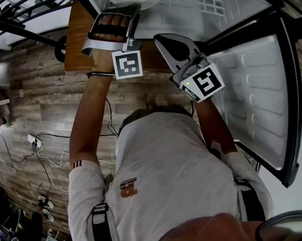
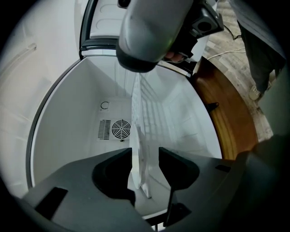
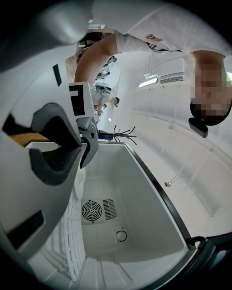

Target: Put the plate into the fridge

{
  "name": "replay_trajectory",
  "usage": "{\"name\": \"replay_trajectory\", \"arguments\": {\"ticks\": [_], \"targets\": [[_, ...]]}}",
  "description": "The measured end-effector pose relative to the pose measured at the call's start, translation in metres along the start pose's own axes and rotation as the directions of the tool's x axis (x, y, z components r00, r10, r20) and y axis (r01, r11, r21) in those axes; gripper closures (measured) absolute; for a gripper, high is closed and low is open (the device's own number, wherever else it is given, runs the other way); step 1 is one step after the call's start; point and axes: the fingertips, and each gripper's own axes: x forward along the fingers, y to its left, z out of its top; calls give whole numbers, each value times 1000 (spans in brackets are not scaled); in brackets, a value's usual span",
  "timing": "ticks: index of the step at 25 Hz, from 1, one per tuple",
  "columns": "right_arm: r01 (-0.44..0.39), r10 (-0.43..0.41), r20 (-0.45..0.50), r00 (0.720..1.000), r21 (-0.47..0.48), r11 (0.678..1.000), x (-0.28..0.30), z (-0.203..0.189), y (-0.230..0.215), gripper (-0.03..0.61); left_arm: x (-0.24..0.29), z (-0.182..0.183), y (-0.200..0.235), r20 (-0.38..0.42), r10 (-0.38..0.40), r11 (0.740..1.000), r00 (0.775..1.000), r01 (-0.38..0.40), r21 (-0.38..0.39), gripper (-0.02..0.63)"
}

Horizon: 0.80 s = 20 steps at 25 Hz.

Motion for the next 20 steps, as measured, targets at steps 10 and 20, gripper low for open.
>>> {"name": "replay_trajectory", "arguments": {"ticks": [10, 20], "targets": [[-3, 3, -2, 1000, 0, 1000, 1, 0, 7, 546, -22, 9, 21, 80, 124, 991, 989, -119, -58, 440], [0, 1, 8, 1000, -6, 1000, 1, 4, 8, 546, -49, 24, 23, 163, 193, 968, 968, -161, -191, 554]]}}
